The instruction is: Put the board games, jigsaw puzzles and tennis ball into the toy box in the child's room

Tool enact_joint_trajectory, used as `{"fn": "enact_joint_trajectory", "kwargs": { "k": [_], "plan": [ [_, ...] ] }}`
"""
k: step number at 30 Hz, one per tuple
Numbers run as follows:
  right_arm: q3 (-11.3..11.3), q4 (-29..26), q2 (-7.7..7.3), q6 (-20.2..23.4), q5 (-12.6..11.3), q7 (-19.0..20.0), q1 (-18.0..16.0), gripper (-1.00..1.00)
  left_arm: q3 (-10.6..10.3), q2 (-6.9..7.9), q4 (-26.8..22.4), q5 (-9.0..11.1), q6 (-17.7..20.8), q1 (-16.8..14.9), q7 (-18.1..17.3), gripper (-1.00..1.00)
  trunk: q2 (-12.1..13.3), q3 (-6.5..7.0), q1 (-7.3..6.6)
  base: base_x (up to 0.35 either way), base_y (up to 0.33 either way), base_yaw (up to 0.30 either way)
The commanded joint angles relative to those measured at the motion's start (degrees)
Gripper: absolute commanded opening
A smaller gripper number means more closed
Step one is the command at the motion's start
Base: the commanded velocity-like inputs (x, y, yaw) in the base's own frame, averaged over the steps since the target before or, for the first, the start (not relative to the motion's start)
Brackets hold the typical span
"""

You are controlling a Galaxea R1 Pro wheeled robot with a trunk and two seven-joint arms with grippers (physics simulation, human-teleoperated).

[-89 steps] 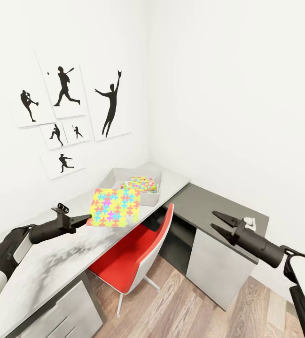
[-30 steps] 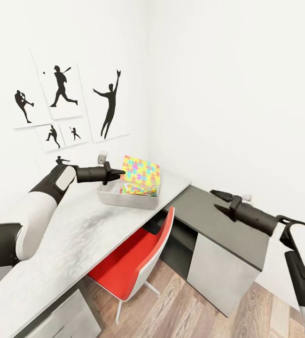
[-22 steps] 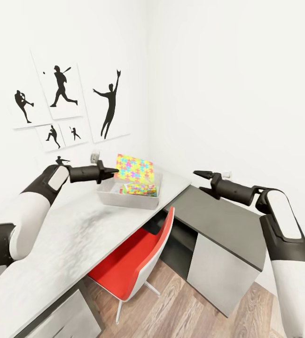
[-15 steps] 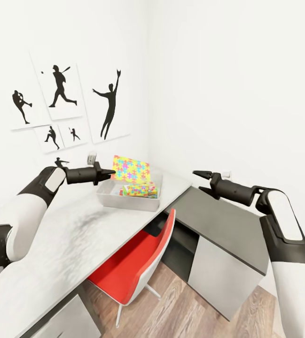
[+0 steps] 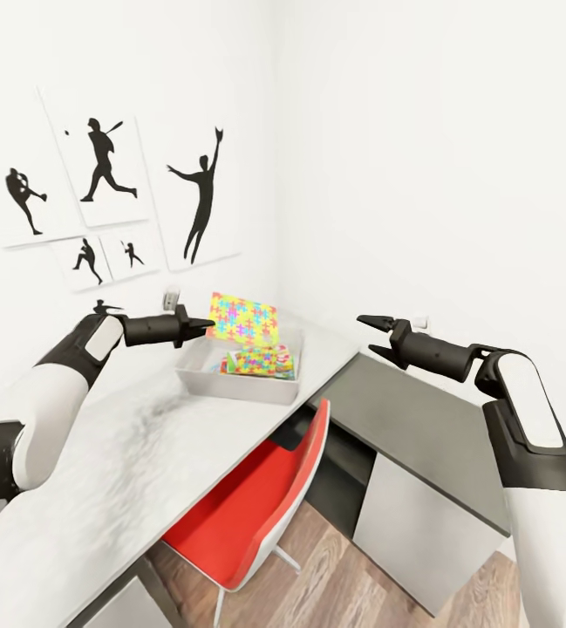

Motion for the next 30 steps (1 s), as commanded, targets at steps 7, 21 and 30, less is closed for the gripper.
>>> {"fn": "enact_joint_trajectory", "kwargs": {
  "k": [7, 21, 30],
  "plan": [
    [-0.10, -0.02, -0.07, 0.16, -0.60, -0.61, -0.06, 1.00, 0.38, -0.17, 0.02, -0.26, -0.92, 1.31, -0.76, -1.00, -0.13, -0.13, 0.05, 0.067, -0.058, 0.000],
    [0.34, -0.30, 0.04, -0.27, -0.60, -0.69, -0.06, 1.00, 0.38, -0.40, 0.00, -0.32, -1.09, 1.92, -0.34, -1.00, -0.13, -0.13, 0.05, 0.184, -0.035, 0.000],
    [0.34, -0.30, 0.04, -0.28, -0.62, -0.73, -0.06, 1.00, 0.34, -0.42, -0.03, -0.22, -1.13, 1.92, -0.34, -1.00, -0.13, -0.13, 0.05, 0.223, -0.129, 0.000]
  ]
}}
